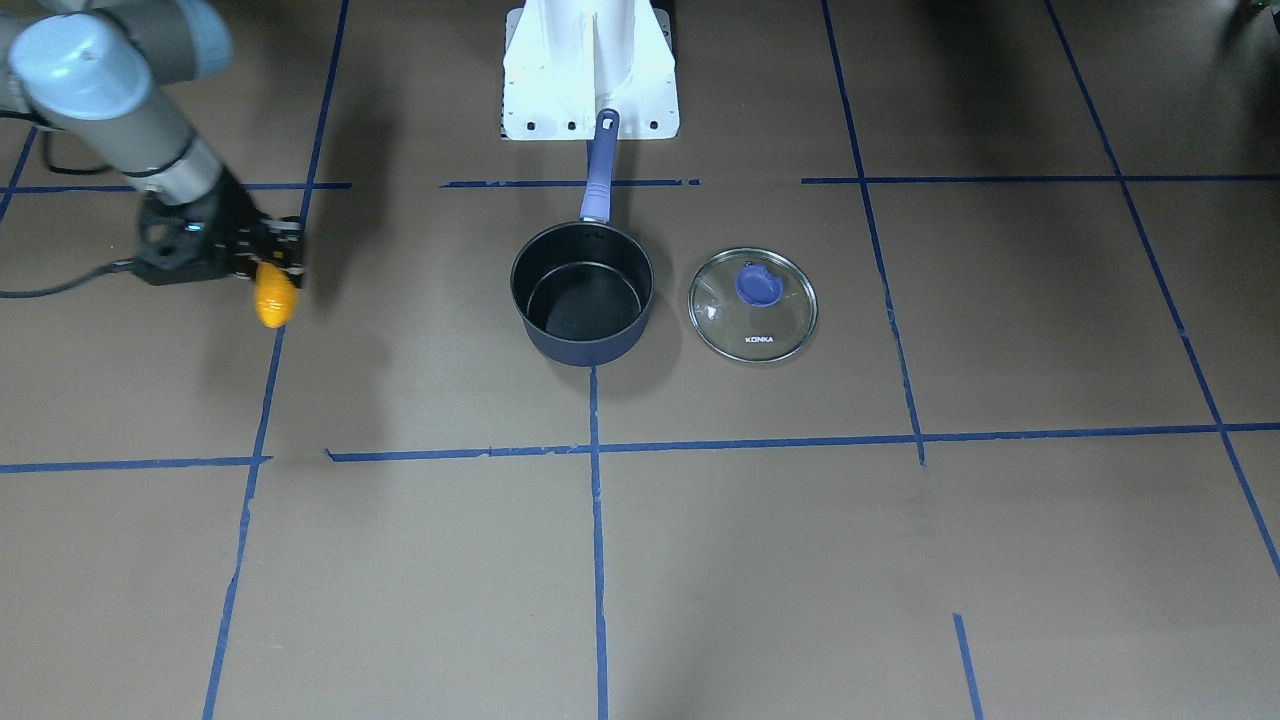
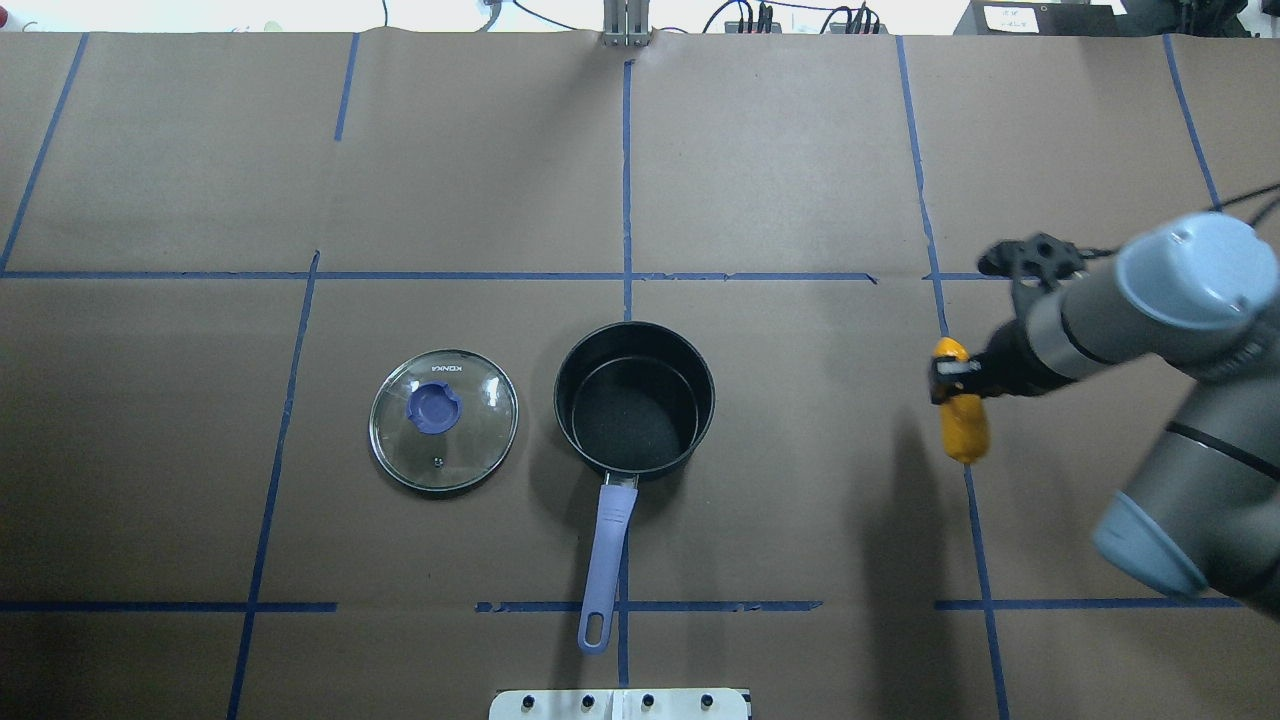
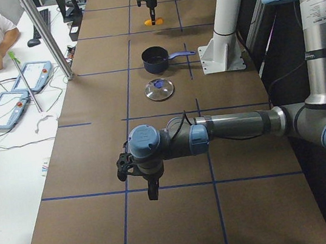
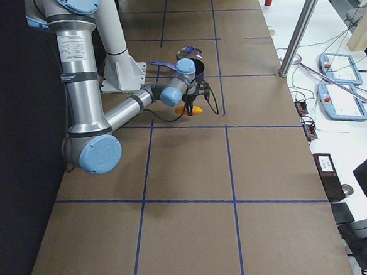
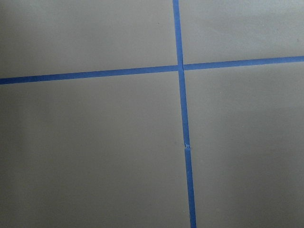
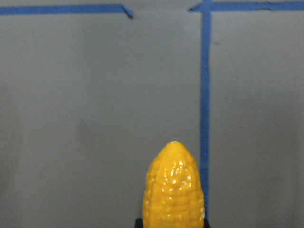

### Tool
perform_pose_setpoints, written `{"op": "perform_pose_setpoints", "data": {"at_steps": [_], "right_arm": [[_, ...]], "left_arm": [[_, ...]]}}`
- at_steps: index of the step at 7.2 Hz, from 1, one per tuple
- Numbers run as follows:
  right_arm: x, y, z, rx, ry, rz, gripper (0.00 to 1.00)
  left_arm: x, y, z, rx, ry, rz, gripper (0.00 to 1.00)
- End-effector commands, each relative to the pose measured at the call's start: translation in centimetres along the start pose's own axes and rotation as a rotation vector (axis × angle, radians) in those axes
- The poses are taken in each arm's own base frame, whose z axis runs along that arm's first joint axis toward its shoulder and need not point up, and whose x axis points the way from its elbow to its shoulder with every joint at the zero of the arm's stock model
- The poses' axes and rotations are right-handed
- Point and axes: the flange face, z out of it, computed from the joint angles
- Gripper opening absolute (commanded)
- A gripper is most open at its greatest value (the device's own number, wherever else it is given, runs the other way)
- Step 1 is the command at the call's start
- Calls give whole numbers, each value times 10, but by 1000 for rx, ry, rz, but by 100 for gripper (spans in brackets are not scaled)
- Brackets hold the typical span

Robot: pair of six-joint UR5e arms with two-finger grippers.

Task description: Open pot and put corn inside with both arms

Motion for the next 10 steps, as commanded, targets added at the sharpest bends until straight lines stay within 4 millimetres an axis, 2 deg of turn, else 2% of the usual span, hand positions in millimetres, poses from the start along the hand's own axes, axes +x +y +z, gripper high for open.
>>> {"op": "perform_pose_setpoints", "data": {"at_steps": [1,2,4,5,6,7,10], "right_arm": [[-149,-33,-44,5,32,41,0],[-201,-41,-31,18,40,90,0],[-275,-30,-21,50,35,82,0],[-305,-30,-7,66,60,70,2],[-310,-25,2,68,72,60,34],[-312,-12,10,62,78,45,99],[-307,-8,3,46,61,29,100]], "left_arm": [[2,0,0,3,26,-2,100],[3,0,0,2,28,-1,100],[2,0,1,1,28,-4,100],[2,0,1,1,28,-4,100],[2,0,1,2,30,-4,100],[2,0,1,2,30,-4,100],[1,-2,2,0,41,-7,100]]}}
